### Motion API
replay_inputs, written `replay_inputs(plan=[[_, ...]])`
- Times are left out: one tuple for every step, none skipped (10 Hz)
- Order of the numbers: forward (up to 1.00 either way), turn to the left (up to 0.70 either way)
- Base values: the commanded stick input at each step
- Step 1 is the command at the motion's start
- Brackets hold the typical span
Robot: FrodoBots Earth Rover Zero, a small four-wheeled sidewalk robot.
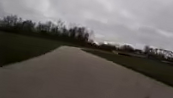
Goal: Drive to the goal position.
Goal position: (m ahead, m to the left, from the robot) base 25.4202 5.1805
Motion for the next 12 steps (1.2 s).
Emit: replay_inputs(plan=[[1.00,0.00],[1.00,0.00],[1.00,0.20],[1.00,0.26],[1.00,0.00],[1.00,0.00],[1.00,0.00],[1.00,0.00],[1.00,0.00],[1.00,0.00],[1.00,0.00],[1.00,0.00]])
